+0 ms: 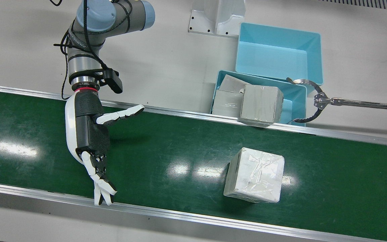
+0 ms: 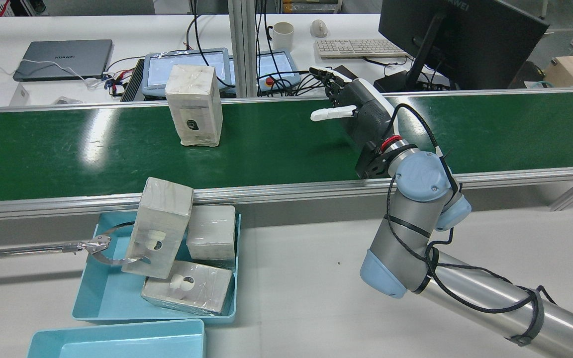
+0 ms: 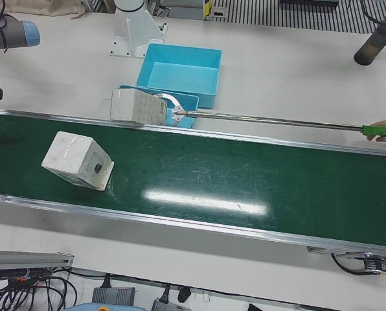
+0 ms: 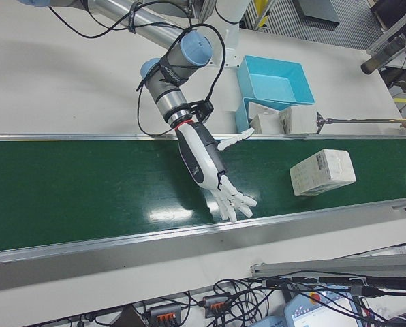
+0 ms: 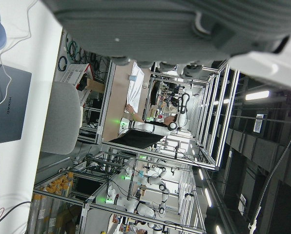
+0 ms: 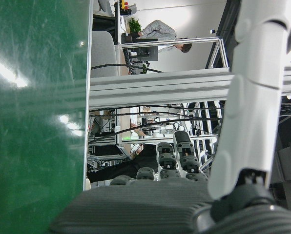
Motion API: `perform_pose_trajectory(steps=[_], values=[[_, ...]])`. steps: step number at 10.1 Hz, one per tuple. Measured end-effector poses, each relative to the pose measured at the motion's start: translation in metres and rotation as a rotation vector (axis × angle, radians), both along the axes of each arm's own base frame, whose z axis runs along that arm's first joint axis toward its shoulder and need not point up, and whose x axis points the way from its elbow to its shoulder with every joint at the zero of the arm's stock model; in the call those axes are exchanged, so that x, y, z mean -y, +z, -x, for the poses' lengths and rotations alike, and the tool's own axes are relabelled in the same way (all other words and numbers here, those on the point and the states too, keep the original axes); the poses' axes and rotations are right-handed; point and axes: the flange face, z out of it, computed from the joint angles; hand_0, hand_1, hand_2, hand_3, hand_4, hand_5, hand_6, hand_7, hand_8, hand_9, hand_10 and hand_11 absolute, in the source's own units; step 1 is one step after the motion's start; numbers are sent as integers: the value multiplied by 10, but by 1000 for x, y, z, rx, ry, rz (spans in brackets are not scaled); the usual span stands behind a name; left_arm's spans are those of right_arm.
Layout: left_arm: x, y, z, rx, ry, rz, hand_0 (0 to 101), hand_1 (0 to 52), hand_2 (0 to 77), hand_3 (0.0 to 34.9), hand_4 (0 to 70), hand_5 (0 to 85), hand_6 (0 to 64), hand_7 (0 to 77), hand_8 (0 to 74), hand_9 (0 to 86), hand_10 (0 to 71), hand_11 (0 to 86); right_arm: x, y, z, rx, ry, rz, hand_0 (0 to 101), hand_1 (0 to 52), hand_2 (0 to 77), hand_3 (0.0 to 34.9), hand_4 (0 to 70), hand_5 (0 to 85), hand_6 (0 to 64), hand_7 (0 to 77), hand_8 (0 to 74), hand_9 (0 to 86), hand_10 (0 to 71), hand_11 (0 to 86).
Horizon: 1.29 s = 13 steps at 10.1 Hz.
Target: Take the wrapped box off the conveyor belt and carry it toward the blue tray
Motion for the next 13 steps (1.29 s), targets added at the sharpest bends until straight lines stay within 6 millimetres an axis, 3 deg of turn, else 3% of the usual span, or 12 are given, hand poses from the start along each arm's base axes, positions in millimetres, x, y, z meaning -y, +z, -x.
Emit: perform_pose_trajectory(steps=[13], values=[[0, 0, 0, 0, 0, 0, 0, 0, 11, 0, 0, 11, 0, 5, 5, 5, 5, 5, 7, 19, -3, -27, 10, 29, 469, 131, 38, 0, 87, 175, 22, 27, 5, 16, 0, 5]])
